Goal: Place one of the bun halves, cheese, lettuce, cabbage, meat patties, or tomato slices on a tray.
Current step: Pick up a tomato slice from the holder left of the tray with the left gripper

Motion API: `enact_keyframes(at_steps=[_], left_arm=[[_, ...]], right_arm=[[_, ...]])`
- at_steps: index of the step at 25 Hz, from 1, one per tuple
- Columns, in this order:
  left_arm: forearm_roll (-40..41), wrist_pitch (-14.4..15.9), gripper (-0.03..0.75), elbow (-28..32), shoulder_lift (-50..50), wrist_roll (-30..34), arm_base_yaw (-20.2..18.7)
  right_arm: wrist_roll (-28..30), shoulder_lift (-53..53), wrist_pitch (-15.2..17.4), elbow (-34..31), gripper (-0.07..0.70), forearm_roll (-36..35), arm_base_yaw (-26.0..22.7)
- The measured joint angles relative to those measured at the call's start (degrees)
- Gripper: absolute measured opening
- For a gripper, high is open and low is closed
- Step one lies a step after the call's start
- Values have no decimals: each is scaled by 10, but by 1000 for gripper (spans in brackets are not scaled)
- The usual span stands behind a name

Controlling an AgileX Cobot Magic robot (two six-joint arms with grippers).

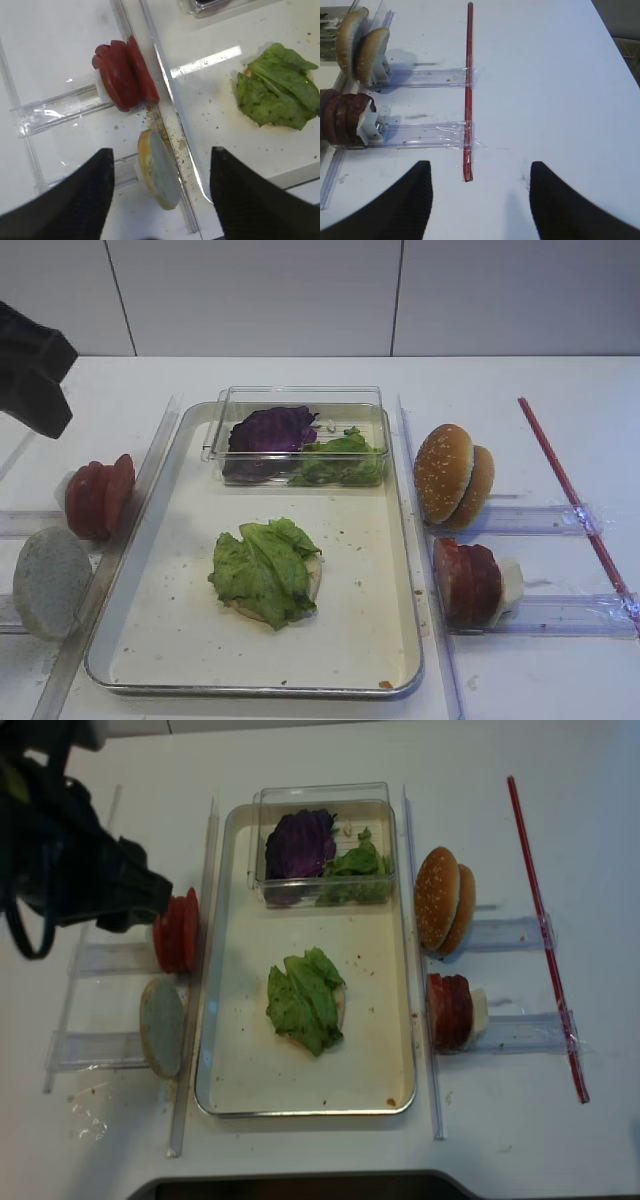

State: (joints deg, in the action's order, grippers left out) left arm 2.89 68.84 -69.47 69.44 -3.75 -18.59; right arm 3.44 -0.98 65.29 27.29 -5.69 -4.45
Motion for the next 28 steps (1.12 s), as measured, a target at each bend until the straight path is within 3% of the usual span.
enact_keyframes(at_steps=[5, 11, 23, 28], left_arm=[[0, -2, 405, -13, 52, -15, 0], [0, -36, 405, -13, 99, -34, 0], [18, -74, 367, -35, 180, -68, 0], [27, -77, 365, -51, 212, -72, 0]], right_arm=[[0, 0, 0, 0, 445, 0, 0], [-1, 0, 0, 0, 445, 0, 0], [-1, 0, 0, 0, 445, 0, 0], [-2, 0, 0, 0, 445, 0, 0]])
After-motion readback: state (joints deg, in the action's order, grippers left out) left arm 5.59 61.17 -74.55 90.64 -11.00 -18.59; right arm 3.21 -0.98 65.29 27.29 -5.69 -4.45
